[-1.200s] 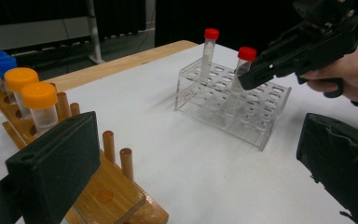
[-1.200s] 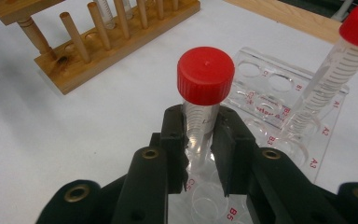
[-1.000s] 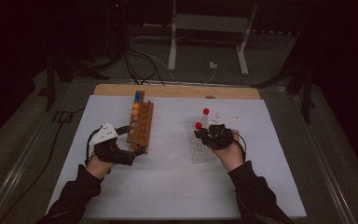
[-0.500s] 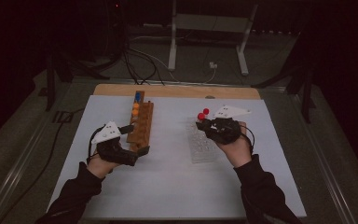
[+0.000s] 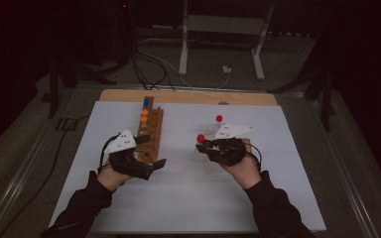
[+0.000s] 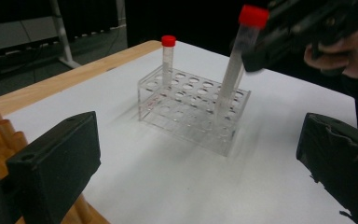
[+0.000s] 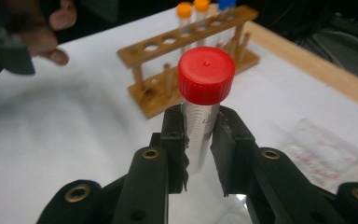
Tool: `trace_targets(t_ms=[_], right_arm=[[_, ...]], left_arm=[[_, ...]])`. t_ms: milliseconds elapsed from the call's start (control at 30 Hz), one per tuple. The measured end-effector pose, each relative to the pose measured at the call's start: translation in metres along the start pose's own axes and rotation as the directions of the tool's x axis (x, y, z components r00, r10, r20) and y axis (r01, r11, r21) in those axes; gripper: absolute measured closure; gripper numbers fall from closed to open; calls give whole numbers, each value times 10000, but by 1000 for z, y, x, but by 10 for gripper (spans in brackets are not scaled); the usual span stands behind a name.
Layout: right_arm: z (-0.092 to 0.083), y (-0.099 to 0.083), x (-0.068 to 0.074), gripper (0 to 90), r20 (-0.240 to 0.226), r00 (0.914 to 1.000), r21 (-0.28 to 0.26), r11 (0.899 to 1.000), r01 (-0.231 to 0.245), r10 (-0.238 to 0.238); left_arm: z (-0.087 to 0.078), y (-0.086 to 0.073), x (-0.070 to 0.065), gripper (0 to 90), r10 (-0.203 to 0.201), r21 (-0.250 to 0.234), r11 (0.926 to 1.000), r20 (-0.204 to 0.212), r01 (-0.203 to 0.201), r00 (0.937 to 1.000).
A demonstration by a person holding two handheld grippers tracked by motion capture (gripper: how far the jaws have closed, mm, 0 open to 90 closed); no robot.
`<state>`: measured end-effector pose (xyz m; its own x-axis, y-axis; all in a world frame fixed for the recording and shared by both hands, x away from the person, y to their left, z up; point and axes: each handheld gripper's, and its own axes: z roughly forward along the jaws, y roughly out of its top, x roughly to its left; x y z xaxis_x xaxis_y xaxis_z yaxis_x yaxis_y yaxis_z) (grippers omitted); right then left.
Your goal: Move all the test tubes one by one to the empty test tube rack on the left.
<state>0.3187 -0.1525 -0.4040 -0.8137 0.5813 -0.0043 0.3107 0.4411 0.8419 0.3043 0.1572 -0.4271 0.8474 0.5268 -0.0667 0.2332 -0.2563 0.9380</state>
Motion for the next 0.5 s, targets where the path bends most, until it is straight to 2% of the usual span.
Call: trace_targets(t_ms=[233, 500], right_arm=[[15, -13, 14, 749, -553, 9984, 425, 9990, 103, -79], [26, -21, 29, 749, -1057, 9943, 677, 9974, 227, -154]], left_arm=[[7, 2, -10, 5, 148, 186, 9997, 518, -158, 9985], [21, -2, -20, 20, 281, 321, 9990, 1008, -315, 9945]])
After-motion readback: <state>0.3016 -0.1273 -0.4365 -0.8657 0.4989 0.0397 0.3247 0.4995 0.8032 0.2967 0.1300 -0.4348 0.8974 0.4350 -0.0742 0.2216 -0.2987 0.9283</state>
